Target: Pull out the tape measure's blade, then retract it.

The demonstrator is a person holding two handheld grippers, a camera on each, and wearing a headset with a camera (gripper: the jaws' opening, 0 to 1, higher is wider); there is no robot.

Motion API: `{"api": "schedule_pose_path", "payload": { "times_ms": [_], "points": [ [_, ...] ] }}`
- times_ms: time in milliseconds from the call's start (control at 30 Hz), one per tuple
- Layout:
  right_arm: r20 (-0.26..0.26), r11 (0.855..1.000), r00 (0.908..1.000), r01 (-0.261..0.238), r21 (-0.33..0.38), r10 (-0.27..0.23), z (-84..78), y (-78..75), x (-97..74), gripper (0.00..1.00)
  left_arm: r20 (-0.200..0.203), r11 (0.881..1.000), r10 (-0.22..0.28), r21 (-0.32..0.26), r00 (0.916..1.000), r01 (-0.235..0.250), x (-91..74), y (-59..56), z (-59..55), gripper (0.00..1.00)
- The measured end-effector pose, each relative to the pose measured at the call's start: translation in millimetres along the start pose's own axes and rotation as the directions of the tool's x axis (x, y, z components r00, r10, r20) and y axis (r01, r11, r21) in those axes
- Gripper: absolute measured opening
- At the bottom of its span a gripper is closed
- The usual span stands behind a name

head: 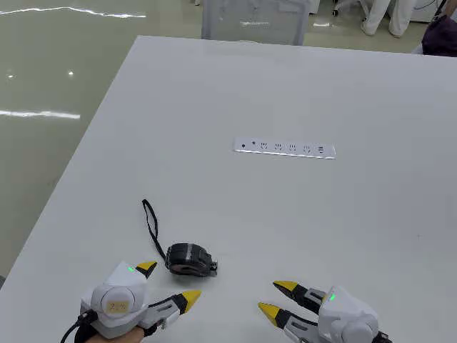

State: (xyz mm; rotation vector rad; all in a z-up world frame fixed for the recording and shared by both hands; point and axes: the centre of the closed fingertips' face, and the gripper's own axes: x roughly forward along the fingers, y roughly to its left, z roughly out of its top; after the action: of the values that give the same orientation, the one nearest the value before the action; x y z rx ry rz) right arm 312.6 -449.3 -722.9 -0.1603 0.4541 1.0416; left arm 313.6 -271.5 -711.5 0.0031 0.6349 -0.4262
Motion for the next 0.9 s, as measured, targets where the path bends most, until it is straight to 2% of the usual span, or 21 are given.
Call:
{"api": "schedule_pose_path", "payload": {
  "times_ms": [367, 500, 633, 733, 900],
  "points": [
    [0.005, 1.000, 0.9996, 0.028, 0.005, -0.028, -0.9, -2.7, -19.4, 0.31, 0.006, 0.998, -0.048, 0.032, 0.9988, 0.048, -16.3, 0.2, -3.0, 0.64],
    [0.008, 0.999, 0.9993, 0.037, 0.006, -0.037, -2.7, -2.5, -26.7, 0.31, 0.015, 0.998, -0.063, 0.021, 0.9979, 0.063, -21.6, 0.7, -2.2, 0.64],
    [0.009, 0.999, 0.9989, 0.046, 0.008, -0.046, -4.2, -2.6, -34.9, 0.32, 0.027, 0.997, -0.076, 0.037, 0.9967, 0.075, -28.1, -1.6, -0.7, 0.65],
    [0.014, 0.998, 0.9985, 0.053, 0.017, -0.053, -5.2, -3.0, -41.1, 0.33, 0.030, 0.995, -0.084, 0.058, 0.9960, 0.082, -32.8, -2.9, -2.6, 0.66],
    [0.015, 0.998, 0.9978, 0.064, 0.022, -0.065, -7.0, -2.6, -48.0, 0.35, 0.033, 0.995, -0.090, 0.047, 0.9954, 0.089, -40.2, -2.5, -8.3, 0.66]
  ]
}}
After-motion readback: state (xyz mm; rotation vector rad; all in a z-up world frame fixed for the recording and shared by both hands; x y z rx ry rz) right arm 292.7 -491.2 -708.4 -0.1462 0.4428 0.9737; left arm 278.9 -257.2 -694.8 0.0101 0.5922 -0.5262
